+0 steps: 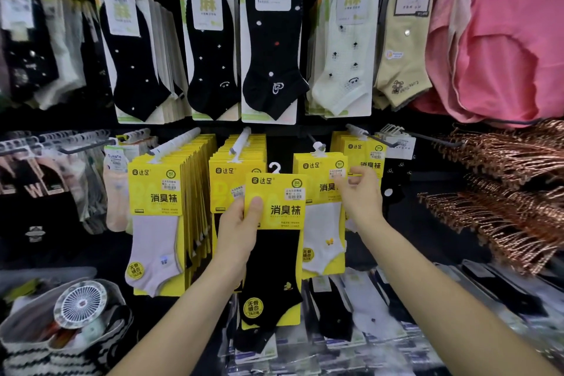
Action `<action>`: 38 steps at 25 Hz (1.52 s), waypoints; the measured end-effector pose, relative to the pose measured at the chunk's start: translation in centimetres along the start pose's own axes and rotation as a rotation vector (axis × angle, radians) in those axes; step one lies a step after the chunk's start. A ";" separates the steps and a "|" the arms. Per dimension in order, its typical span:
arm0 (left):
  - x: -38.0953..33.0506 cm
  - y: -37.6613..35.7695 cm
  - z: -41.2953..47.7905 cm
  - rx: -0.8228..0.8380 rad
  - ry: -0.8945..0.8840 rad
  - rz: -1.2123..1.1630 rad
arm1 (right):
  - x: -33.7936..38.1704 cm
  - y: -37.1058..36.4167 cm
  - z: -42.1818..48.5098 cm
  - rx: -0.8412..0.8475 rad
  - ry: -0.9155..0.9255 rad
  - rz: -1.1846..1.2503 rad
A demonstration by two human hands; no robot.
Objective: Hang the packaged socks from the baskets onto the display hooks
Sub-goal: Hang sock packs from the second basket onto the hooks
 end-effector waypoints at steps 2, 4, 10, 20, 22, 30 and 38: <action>0.1 -0.7 0.0 0.008 -0.002 0.006 | -0.4 0.7 -1.3 -0.055 0.085 0.022; 0.4 -1.9 0.1 0.024 0.008 0.023 | -0.5 0.7 -2.9 0.108 0.150 0.171; 0.8 -6.1 0.5 0.121 0.002 0.105 | -0.5 1.3 -4.1 0.221 0.184 0.275; 1.0 -7.6 2.2 0.136 0.051 0.149 | 0.3 2.1 -0.4 0.156 0.165 0.124; 1.4 -7.3 2.4 0.133 0.042 0.136 | 0.3 1.4 0.0 0.177 0.150 0.075; 2.2 -7.9 5.5 0.030 0.001 0.273 | -1.1 -0.2 1.6 0.060 0.077 -0.074; 3.6 -9.4 7.0 0.179 -0.046 0.089 | -1.5 -3.0 2.1 0.371 0.141 0.164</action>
Point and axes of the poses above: each hand's wrist, its own z-axis towards the middle knuckle, its own y-axis out of the back of the hand, x = y × z, the point moved 2 cm from there along z, towards the middle knuckle, and after that the axes turned 11 degrees about -z, right-handed, at the moved point
